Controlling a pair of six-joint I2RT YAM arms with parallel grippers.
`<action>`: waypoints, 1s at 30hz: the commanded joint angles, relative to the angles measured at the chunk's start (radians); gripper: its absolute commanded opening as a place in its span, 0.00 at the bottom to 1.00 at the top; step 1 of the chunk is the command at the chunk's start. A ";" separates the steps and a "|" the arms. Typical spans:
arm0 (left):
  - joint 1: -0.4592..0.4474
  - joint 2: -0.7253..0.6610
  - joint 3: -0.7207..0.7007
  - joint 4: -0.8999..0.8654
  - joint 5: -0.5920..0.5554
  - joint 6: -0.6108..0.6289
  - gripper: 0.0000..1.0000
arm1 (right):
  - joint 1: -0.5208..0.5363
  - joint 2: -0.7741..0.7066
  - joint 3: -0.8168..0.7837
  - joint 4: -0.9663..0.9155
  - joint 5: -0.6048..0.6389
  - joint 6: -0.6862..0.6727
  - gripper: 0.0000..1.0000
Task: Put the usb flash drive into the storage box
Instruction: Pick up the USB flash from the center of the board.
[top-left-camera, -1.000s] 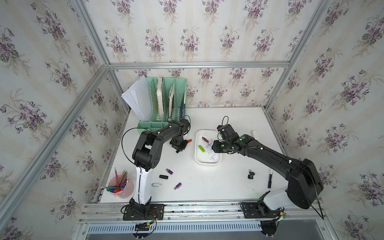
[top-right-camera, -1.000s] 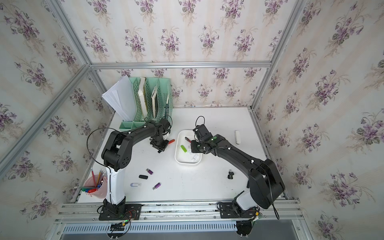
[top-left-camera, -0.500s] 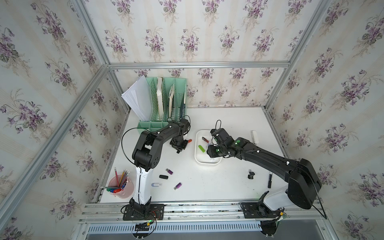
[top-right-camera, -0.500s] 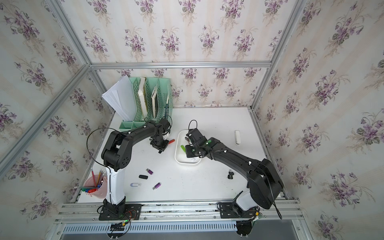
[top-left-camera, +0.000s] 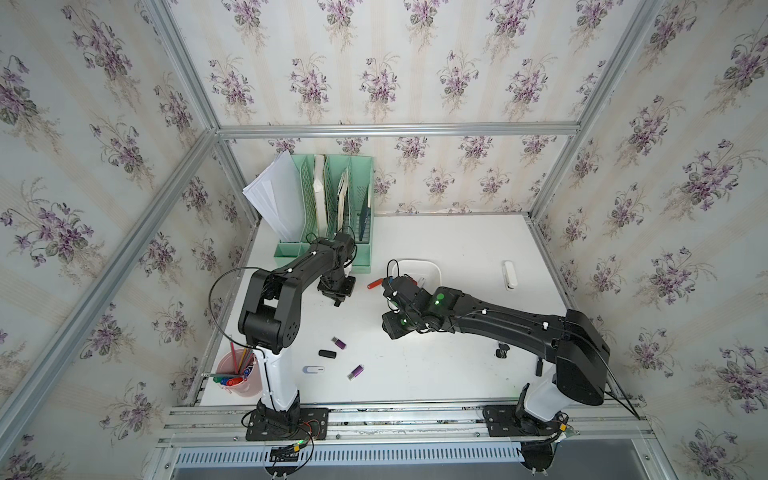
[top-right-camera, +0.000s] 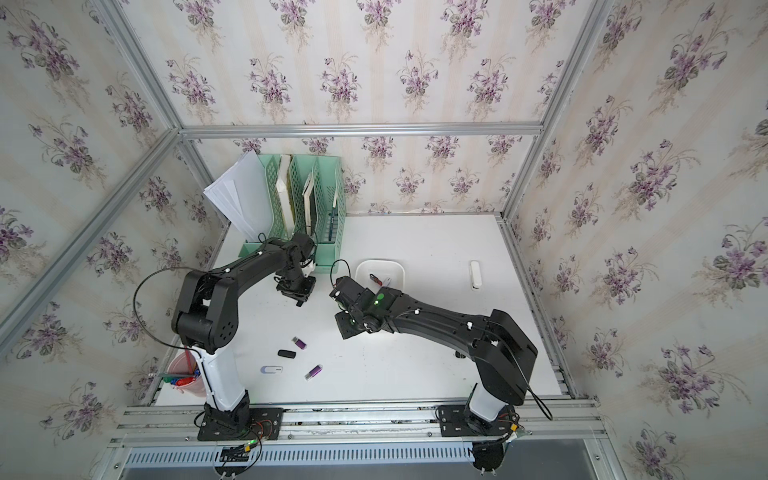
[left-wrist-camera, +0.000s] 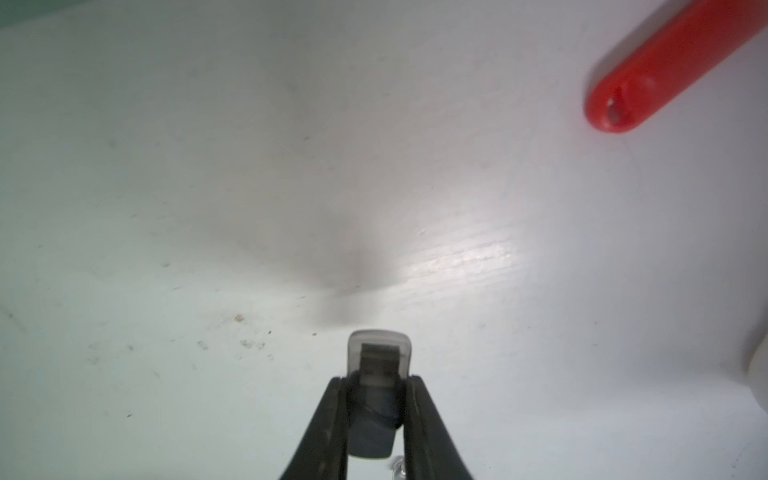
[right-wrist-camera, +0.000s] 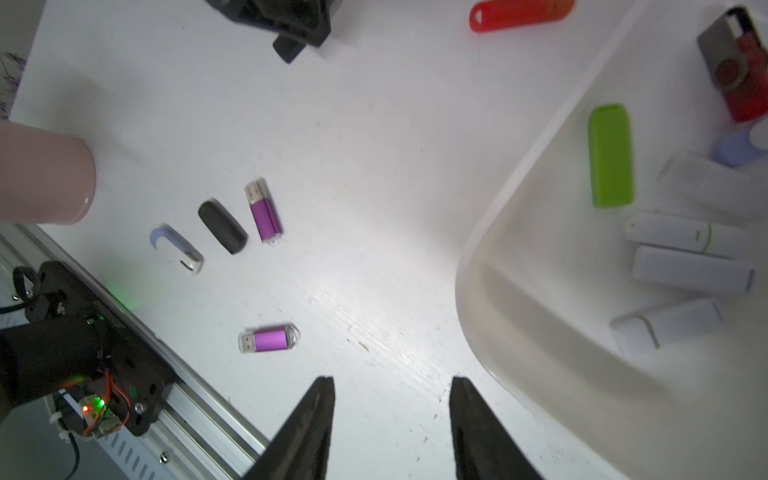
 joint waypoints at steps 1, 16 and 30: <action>0.020 -0.055 -0.025 -0.038 0.020 -0.026 0.24 | 0.001 0.065 0.098 -0.048 0.036 -0.006 0.52; 0.071 -0.200 -0.068 -0.081 0.058 -0.044 0.24 | -0.150 0.362 0.416 -0.010 -0.008 -0.053 0.01; 0.071 -0.213 -0.091 -0.066 0.082 -0.046 0.25 | -0.251 0.616 0.670 -0.042 0.017 -0.079 0.00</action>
